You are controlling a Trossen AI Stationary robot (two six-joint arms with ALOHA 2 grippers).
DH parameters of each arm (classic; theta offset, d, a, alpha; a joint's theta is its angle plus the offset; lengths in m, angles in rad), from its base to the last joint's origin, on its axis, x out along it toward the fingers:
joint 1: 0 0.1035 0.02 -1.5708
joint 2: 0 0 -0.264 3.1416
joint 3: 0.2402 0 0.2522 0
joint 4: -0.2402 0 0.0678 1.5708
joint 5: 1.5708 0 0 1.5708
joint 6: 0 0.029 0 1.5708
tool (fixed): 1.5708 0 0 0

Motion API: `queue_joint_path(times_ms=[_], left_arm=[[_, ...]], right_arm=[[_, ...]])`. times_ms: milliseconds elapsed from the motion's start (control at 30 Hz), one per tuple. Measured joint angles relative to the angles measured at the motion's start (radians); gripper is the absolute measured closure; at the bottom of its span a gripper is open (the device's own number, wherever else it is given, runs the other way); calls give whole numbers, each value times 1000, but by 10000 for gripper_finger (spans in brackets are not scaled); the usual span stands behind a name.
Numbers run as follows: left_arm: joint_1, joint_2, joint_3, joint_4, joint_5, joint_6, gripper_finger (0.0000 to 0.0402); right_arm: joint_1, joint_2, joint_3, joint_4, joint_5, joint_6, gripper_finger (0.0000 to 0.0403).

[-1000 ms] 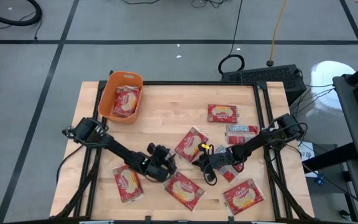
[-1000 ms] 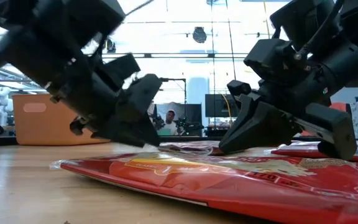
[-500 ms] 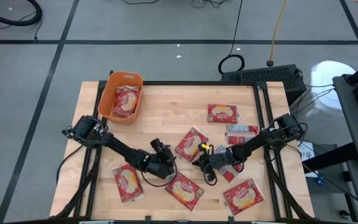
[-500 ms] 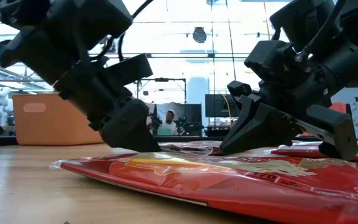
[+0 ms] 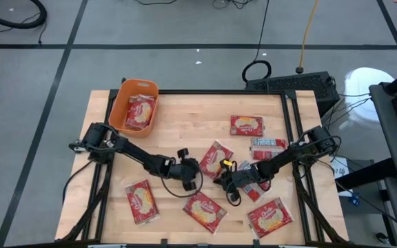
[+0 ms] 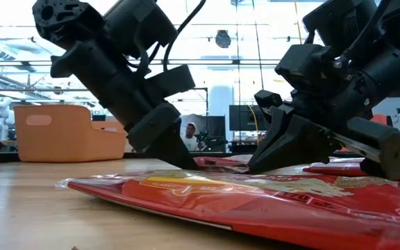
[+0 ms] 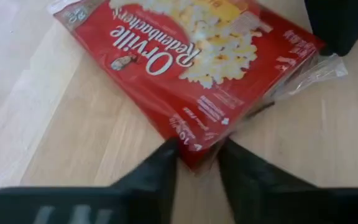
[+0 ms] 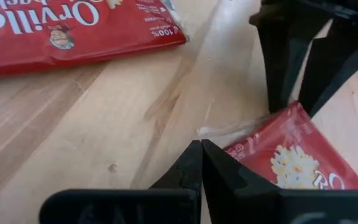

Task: Sort popcorn bags into baskets
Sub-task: Put the red popcorn bag into the orange bin

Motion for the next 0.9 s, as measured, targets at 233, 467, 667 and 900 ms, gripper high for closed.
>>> queue_joint_path(times_ms=[233,467,667,900], left_arm=[[4,3,-2,6,-48,26,392],[-30,-43,-8,-21,-124,31,397],[-80,-108,-7,-16,-239,30,398],[-156,-114,-6,14,-435,45,398]], right_arm=[[0,-37,1,-35,10,26,403],[9,-208,1,-265,39,117,392],[18,-343,1,-418,165,300,360],[16,-423,0,-415,298,467,313]])
